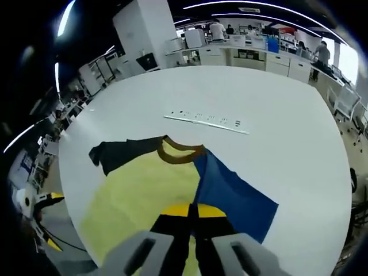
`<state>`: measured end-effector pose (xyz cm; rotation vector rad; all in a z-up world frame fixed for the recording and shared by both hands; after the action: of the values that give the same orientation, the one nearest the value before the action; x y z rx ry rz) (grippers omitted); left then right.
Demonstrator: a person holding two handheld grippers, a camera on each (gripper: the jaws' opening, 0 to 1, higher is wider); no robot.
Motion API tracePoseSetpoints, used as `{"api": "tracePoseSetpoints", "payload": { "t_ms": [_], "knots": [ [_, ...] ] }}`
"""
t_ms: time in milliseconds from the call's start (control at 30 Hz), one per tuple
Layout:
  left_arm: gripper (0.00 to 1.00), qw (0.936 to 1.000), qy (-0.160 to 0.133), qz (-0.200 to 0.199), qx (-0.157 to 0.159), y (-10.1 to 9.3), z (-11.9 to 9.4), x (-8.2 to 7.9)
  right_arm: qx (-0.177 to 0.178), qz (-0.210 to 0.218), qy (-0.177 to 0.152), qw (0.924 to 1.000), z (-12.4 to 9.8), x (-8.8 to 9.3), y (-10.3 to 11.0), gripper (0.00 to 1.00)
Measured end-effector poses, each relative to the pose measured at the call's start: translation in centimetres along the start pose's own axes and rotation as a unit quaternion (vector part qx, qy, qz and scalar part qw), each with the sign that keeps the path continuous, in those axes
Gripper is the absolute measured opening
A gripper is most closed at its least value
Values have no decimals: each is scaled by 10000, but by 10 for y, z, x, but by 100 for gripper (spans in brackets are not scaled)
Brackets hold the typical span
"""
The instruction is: Fold the garment on the visible template until the final outline fits inside the template.
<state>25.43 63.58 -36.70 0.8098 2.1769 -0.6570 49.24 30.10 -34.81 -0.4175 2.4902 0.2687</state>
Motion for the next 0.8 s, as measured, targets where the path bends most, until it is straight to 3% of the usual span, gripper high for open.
{"api": "tracePoseSetpoints", "payload": {
  "t_ms": [800],
  "knots": [
    [99,10000,25,-56,24,2,2,3,-238,-277,-40,9993,19,-13,43,0]
  ]
}}
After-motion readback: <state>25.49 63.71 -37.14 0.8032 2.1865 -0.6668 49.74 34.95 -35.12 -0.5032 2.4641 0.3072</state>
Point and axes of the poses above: the point that each gripper's makers call its tool centre point, and the gripper's own axes: z roughly forward along the fingers, y roughly to its left, x roughly out of its underside, the point moved 10 cm from there along -z, roughly backward along the fingers, and after that the axes turned 8 degrees about x, right-handed, at the moved point
